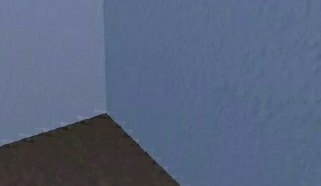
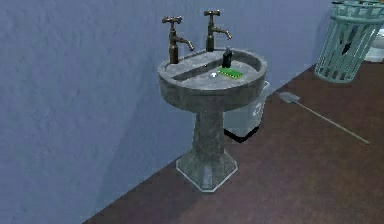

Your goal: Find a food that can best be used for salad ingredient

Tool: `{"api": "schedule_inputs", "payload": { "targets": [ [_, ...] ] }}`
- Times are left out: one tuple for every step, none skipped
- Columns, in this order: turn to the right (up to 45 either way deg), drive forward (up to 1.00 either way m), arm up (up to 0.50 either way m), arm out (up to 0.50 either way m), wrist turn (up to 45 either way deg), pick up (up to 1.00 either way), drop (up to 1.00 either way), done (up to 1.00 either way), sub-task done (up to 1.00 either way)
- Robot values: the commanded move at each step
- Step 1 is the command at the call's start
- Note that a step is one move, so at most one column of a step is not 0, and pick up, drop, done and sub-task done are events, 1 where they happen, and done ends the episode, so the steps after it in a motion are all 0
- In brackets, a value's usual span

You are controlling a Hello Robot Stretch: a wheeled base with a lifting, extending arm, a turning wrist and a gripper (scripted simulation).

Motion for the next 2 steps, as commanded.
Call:
{"api": "schedule_inputs", "payload": {
  "targets": [
    [-45.0, 0.0, 0.0, 0.0, 0.0, 0.0, 0.0, 0.0, 0.0],
    [-12.0, 0.0, 0.0, 0.0, 0.0, 0.0, 0.0, 0.0, 0.0]
  ]
}}
